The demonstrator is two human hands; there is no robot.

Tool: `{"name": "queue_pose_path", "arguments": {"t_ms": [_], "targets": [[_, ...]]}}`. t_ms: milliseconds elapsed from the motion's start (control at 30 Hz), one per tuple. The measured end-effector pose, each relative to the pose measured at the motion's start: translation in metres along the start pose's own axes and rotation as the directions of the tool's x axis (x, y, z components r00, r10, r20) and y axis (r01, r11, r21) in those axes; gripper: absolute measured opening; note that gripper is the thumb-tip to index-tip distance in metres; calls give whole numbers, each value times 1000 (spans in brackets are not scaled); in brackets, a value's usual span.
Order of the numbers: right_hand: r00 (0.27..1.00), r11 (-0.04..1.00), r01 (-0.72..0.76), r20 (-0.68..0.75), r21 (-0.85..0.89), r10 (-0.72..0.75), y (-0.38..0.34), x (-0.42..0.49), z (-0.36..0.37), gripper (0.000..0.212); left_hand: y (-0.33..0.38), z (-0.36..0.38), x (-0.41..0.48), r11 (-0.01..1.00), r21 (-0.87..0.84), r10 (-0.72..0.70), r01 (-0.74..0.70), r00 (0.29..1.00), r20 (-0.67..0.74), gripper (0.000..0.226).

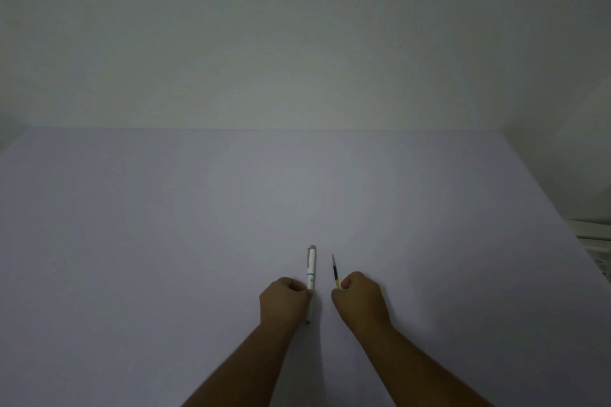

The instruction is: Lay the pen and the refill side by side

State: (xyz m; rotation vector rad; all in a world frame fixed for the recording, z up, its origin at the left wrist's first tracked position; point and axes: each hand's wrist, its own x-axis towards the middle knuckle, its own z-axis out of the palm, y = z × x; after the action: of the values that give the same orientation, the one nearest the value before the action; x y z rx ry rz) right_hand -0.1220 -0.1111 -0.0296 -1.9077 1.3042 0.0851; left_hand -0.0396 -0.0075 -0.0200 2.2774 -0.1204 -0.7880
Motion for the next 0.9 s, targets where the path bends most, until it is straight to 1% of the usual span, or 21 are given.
{"name": "queue_pose_path", "arguments": {"t_ms": [67, 233, 467, 600, 733, 900], "targets": [[1000, 1000, 2, 0, -3, -2, 0, 0, 0, 20, -1, 0, 0, 1000, -20, 3, -3, 1000, -6, 10], [1000, 1000, 7, -3, -5, -7, 0, -2, 0, 22, -2, 2, 1, 1000, 2, 1, -1, 1000, -7, 15], [1000, 1000, 21, -2, -6, -21, -1, -3, -1, 11, -2, 3, 3, 1000, -16, -10, 10, 1000, -11, 14], [1000, 1000, 27, -5, -6, -27, 0, -3, -1, 18, -3, 3, 4, 1000, -4, 1, -1, 1000, -9, 16], [1000, 1000, 28, -4, 1, -28, 0, -3, -1, 9, -5, 4, 5, 1000, -3, 12, -12, 1000, -8, 17], [1000, 1000, 16, -9, -7, -16, 0, -2, 0, 21, -4, 3, 6, 1000, 0, 9, -9, 1000, -14, 18]]}}
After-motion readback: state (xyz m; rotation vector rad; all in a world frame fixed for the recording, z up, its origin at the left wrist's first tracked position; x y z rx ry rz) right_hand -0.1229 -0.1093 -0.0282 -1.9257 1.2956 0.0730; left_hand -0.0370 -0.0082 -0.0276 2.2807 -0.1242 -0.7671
